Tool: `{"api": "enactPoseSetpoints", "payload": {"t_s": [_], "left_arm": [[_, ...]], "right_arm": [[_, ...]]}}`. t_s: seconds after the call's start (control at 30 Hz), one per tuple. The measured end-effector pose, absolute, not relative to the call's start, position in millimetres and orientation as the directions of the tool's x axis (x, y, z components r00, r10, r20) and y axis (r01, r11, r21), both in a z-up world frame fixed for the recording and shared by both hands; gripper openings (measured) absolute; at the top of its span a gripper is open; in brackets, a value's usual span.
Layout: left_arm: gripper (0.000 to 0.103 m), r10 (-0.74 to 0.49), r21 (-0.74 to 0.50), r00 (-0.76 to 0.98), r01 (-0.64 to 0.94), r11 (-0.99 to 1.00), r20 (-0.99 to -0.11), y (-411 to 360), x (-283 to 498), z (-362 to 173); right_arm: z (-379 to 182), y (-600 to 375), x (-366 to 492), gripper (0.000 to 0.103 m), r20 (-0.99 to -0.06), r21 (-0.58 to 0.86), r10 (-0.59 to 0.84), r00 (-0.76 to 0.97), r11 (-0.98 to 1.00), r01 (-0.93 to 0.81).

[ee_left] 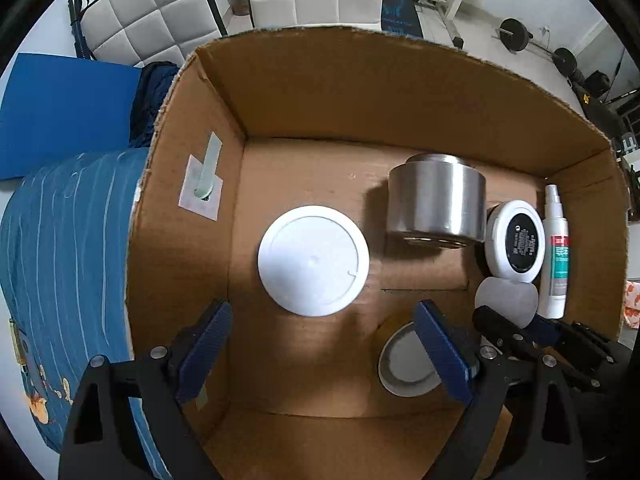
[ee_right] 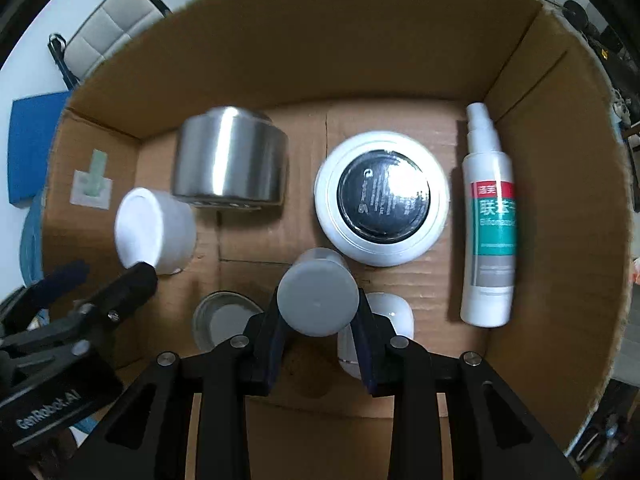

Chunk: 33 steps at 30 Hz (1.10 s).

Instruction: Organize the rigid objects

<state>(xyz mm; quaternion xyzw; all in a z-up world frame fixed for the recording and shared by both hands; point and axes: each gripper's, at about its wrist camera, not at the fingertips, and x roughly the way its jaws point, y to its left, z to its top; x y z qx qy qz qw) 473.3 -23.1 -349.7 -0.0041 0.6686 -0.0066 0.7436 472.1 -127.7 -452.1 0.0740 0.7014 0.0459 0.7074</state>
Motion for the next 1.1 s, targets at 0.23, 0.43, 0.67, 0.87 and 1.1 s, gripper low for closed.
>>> {"api": "enactPoseSetpoints", "payload": {"t_s": [0.23, 0.43, 0.67, 0.87, 1.1], "left_arm": [[0.093, -0.015, -0.017, 0.086, -0.028, 0.999, -0.996, -18, 475, -361], [0.093, -0.023, -0.027, 0.106, -0.038, 0.999, -0.994, -13, 467, -350], [0.093, -0.023, -0.03, 0.154, -0.041, 0.999, -0.988, -7, 453, -318], [0.093, -0.02, -0.033, 0.215, -0.058, 0.998, -0.976, -8, 436, -292], [0.103, -0.01, -0.029, 0.252, -0.072, 0.997, -0.968, -5, 413, -273]], "right_arm": [[-458, -117, 475, 0.034, -0.992, 0.126, 0.126, 0.008, 0.992, -0.011], [-449, -117, 468, 0.061, -0.992, 0.122, 0.122, 0.013, 0.992, 0.005], [-426, -129, 456, 0.066, -0.994, 0.105, 0.104, 0.038, 0.994, 0.03], [-398, -136, 433, 0.099, -0.994, 0.073, 0.071, 0.079, 0.997, 0.021], [-375, -151, 404, 0.103, -0.996, 0.043, 0.039, 0.079, 0.998, 0.05]]}}
